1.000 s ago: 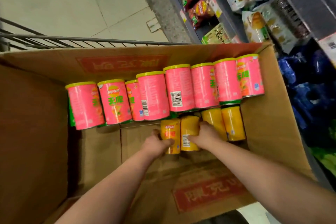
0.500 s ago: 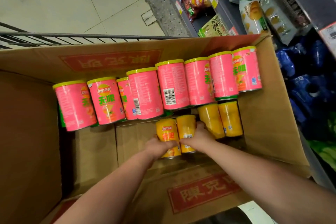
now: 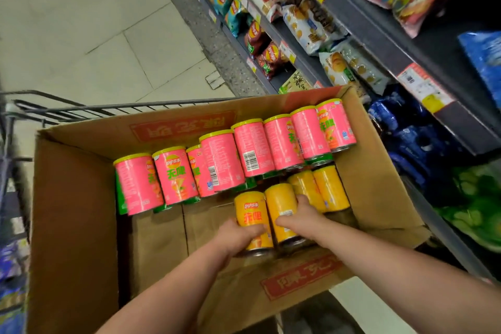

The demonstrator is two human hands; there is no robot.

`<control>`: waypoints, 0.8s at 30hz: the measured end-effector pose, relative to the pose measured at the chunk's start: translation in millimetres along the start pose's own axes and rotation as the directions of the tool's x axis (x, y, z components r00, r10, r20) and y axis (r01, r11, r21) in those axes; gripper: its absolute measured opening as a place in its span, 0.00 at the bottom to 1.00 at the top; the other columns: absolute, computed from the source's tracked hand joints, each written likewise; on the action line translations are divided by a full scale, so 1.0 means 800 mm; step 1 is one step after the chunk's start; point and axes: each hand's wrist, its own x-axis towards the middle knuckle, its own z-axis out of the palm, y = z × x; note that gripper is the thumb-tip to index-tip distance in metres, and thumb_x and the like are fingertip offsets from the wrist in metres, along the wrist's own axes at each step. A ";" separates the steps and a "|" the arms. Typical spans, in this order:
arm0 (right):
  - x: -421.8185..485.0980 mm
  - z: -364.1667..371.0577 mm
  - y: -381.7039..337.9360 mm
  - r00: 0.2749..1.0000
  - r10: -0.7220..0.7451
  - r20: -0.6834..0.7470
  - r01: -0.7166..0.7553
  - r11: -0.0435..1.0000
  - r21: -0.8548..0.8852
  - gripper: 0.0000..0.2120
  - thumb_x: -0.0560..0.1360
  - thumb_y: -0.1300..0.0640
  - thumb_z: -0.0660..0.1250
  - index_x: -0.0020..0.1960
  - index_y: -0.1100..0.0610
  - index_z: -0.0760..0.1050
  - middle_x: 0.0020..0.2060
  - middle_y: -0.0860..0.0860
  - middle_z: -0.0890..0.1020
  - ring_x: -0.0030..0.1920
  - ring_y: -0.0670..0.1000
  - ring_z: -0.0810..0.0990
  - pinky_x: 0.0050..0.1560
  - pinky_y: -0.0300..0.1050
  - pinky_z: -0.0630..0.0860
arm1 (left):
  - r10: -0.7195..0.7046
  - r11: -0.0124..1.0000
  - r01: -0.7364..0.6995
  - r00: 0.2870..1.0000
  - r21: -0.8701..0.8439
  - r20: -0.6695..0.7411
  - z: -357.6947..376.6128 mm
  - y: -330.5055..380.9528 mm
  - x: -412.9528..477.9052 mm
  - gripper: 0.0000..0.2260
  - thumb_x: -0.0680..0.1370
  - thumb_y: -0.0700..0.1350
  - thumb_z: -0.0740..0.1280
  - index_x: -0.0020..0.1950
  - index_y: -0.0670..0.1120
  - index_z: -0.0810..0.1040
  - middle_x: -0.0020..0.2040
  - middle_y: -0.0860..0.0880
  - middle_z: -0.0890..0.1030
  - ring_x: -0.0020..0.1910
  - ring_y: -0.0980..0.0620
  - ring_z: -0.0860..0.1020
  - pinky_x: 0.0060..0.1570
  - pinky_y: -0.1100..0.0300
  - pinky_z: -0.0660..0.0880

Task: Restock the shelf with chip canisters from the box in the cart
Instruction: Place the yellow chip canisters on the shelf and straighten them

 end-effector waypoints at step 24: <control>-0.262 0.064 0.005 0.858 -0.113 -0.501 0.321 0.880 0.351 0.35 0.73 0.52 0.70 0.74 0.54 0.57 0.54 0.50 0.73 0.50 0.49 0.75 0.45 0.42 0.72 | 0.612 0.785 -0.620 0.777 0.007 0.149 -0.050 -0.048 -0.167 0.22 0.71 0.52 0.73 0.60 0.48 0.71 0.52 0.49 0.80 0.45 0.54 0.79 0.33 0.64 0.72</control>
